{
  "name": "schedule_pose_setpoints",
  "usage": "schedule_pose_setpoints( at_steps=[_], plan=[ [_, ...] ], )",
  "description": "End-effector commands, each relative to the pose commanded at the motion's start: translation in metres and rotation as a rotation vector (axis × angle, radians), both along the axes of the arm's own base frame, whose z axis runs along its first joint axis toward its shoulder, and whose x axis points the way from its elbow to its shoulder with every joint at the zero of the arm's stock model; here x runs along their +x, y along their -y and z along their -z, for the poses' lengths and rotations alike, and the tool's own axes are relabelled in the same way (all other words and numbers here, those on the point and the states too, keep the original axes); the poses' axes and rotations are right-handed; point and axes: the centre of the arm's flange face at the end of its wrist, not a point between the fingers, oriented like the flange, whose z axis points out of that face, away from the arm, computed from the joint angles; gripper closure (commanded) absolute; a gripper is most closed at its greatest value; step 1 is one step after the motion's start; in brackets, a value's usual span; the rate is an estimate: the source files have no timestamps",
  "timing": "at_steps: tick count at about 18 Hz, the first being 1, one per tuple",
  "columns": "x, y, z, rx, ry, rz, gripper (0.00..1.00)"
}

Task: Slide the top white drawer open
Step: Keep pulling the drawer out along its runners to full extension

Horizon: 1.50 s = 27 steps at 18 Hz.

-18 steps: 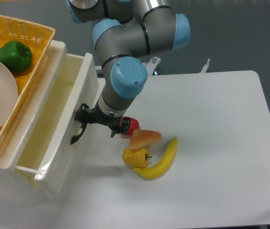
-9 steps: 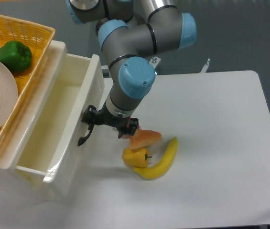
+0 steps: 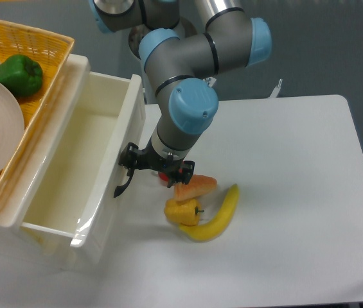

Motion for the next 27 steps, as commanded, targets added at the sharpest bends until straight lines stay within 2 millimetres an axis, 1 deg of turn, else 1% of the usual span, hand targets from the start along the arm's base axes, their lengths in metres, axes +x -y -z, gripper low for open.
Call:
schedule_pose_setpoints(
  at_steps=[10, 16, 19, 20, 22, 27],
  plan=[
    [-0.021, 0.004, 0.0, 0.01, -0.009, -0.001, 0.0],
    [-0.035, 0.006, -0.003, 0.018, -0.016, -0.017, 0.0],
    [-0.036, 0.005, -0.004, 0.021, -0.018, -0.019, 0.0],
    [-0.038, 0.004, -0.001, 0.017, -0.015, -0.018, 0.0],
    [-0.037, 0.004, -0.001, 0.018, -0.014, -0.019, 0.0],
    [-0.04, 0.003, -0.005, 0.026, -0.02, -0.02, 0.0]
  ],
)
